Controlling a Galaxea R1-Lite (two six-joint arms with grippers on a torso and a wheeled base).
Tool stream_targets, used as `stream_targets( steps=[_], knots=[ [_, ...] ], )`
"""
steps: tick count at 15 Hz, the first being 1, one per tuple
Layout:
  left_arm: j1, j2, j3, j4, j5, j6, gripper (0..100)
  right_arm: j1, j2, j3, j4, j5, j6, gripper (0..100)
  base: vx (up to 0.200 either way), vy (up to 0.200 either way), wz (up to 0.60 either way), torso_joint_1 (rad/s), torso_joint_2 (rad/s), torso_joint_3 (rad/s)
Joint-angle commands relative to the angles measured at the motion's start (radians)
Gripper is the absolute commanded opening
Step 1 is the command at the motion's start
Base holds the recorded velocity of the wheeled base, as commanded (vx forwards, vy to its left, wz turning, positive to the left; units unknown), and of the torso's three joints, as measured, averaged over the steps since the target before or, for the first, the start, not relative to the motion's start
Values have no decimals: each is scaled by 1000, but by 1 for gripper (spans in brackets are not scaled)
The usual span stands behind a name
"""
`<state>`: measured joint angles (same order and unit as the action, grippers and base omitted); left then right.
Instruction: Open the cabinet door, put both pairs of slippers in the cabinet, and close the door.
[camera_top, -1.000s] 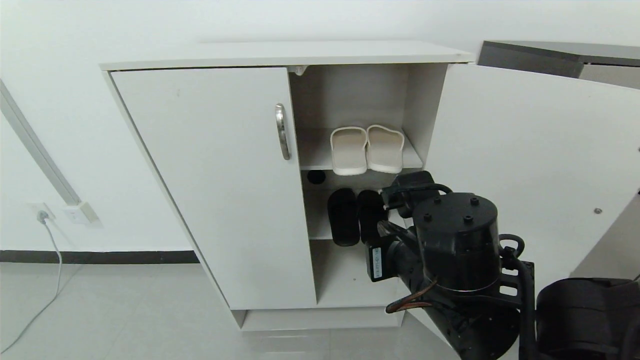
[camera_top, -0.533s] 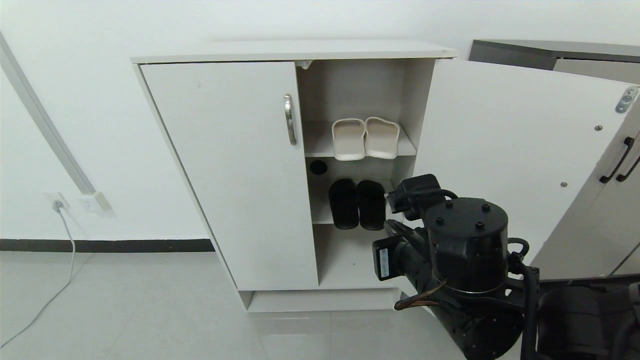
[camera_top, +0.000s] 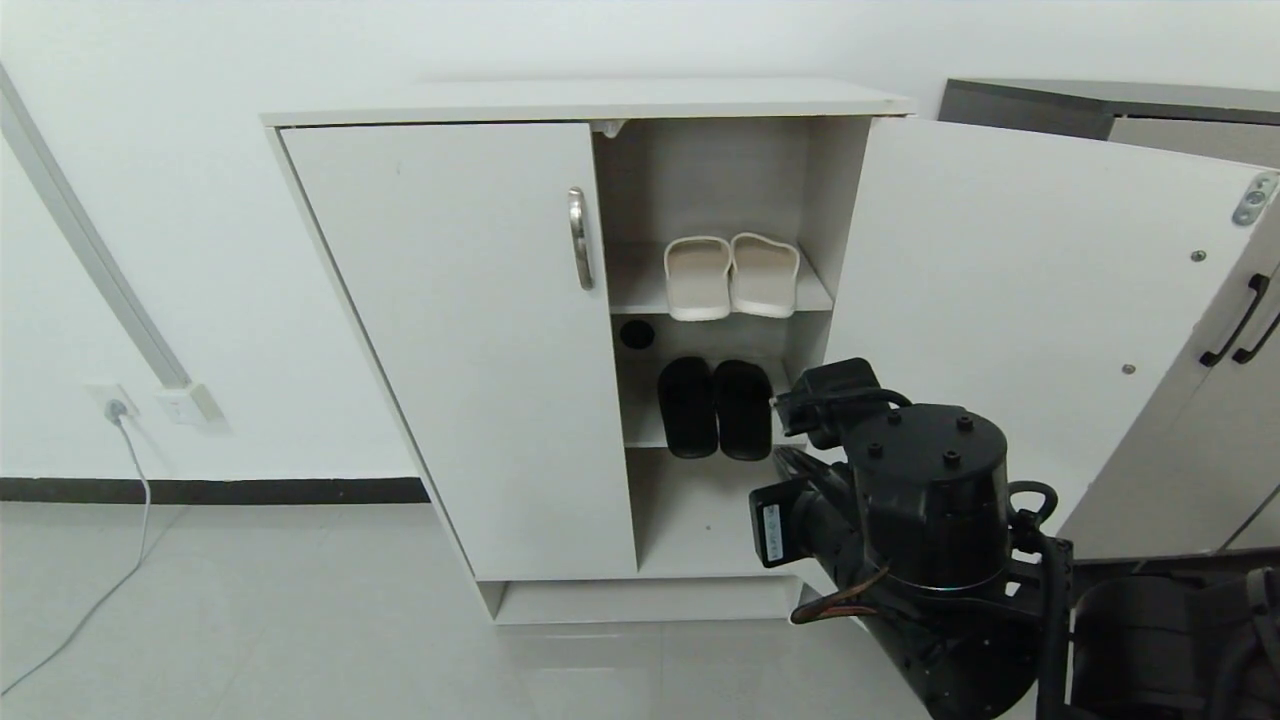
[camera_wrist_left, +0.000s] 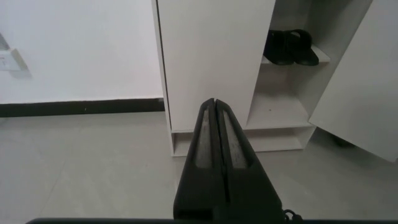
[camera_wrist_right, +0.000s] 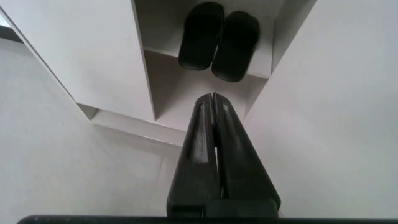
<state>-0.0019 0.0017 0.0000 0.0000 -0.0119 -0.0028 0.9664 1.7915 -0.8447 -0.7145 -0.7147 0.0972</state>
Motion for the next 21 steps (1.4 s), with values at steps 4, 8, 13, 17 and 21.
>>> stream_targets(
  steps=[4, 8, 13, 17, 21],
  knots=[
    [0, 0, 0, 0, 0, 0, 0, 0, 5, 1, 0, 0, -1, 0, 0, 0, 0, 4, -73, -72],
    [0, 0, 0, 0, 0, 0, 0, 0, 5, 1, 0, 0, -1, 0, 0, 0, 0, 35, -327, -347],
    [0, 0, 0, 0, 0, 0, 0, -5, 5, 3, 0, 0, 1, 0, 0, 0, 0, 81, -479, -352],
    [0, 0, 0, 0, 0, -3, 0, -8, 5, 7, 0, 0, 2, 0, 0, 0, 0, 141, -460, -333],
    [0, 0, 0, 0, 0, -3, 0, -14, 6, 7, 0, 1, 1, 0, 0, 0, 0, 165, -481, -320]
  ],
)
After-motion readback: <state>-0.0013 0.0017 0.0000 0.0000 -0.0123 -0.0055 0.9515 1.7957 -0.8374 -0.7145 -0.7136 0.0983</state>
